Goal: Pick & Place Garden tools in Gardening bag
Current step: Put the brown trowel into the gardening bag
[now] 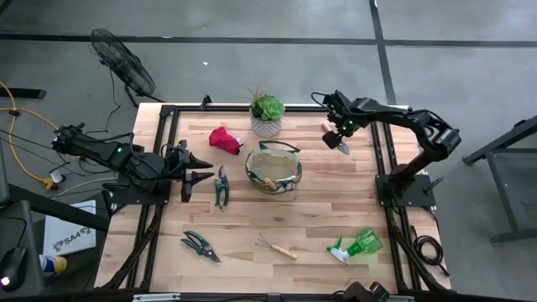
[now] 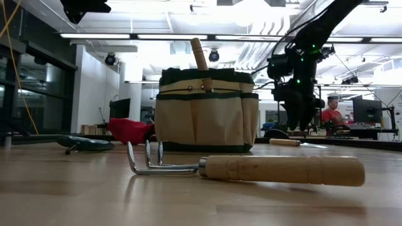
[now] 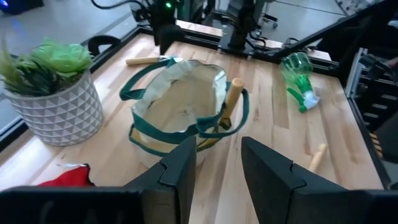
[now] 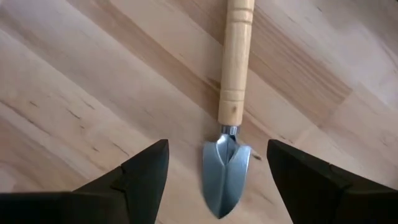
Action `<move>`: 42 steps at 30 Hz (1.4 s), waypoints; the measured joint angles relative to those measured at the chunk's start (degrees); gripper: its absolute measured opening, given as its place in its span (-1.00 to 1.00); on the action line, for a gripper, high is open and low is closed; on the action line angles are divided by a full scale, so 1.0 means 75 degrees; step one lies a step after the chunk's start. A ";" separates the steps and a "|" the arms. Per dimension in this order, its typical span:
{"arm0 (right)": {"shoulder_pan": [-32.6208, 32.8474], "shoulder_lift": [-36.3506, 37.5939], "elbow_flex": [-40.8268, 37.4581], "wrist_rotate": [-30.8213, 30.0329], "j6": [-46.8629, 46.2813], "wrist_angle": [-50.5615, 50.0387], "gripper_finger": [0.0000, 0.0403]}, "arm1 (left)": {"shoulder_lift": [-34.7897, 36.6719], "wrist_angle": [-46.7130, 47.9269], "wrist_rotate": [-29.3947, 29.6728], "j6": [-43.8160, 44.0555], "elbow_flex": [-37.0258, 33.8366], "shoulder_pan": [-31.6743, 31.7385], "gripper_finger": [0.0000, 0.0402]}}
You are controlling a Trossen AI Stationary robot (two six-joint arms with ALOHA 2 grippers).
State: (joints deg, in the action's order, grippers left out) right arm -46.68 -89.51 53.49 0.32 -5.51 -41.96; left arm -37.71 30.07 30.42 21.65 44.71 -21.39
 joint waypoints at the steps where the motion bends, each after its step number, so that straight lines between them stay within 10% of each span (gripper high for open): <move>1: -0.0005 -0.0030 -0.0063 -0.0003 0.0043 0.0149 0.30 | 0.0000 -0.0001 0.0045 -0.0003 0.0002 -0.0002 -0.38; 17: -0.0239 -0.1196 -0.0118 0.0110 0.0372 0.0998 0.26 | 0.0000 -0.0001 0.0427 0.0212 0.0000 -0.0002 -0.38; 35: -0.0293 -0.1222 -0.0110 0.0160 0.0236 0.0978 -0.72 | 0.0000 0.0002 0.0478 0.0391 0.0000 0.0000 -0.38; 42: 0.0065 -0.0960 -0.0164 0.0034 -0.0128 0.0669 -0.76 | 0.0000 0.0001 0.0379 0.0393 0.0001 -0.0001 -0.38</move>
State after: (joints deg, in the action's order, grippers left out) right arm -46.19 -96.71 52.26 0.57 -6.47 -36.95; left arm -37.72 30.08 33.26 24.59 44.72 -21.40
